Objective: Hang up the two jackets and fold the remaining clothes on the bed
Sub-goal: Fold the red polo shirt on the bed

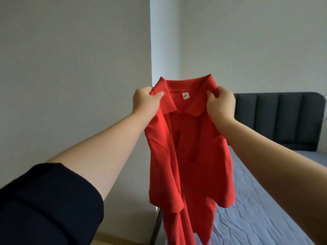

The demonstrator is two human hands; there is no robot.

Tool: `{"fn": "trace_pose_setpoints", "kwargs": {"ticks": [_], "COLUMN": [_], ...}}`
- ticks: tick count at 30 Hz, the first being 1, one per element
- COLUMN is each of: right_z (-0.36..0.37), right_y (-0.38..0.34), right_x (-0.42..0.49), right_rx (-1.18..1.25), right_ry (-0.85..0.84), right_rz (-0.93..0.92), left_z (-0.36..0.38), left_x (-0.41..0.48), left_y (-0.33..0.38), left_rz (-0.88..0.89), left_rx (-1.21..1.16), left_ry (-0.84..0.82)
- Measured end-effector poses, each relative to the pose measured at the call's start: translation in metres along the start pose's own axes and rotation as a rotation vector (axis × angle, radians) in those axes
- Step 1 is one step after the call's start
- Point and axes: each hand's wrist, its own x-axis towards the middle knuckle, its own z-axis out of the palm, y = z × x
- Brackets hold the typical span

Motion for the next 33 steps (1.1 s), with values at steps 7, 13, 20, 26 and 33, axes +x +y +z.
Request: {"fn": "trace_pose_setpoints", "kwargs": {"ticks": [7, 13, 20, 26, 33], "right_z": [-0.062, -0.048, 0.016, 0.078, 0.137], "right_y": [0.031, 0.137, 0.260, 0.314, 0.346], "right_x": [0.024, -0.001, -0.063, -0.053, -0.040], "right_rx": [-0.209, -0.681, -0.915, -0.725, -0.454], "right_ry": [-0.039, -0.516, -0.615, -0.502, -0.490], "right_rz": [-0.046, 0.117, 0.343, 0.407, 0.319], "left_z": [0.048, 0.087, 0.147, 0.189, 0.237], "left_x": [-0.012, -0.053, -0.118, -0.111, -0.095], "left_y": [0.014, -0.083, -0.213, -0.290, -0.312], "left_rz": [-0.097, -0.237, -0.399, -0.807, -0.677], "left_rx": [0.005, 0.591, 0.790, 0.199, -0.208], "left_ry": [-0.153, -0.516, -0.575, -0.450, -0.608]}}
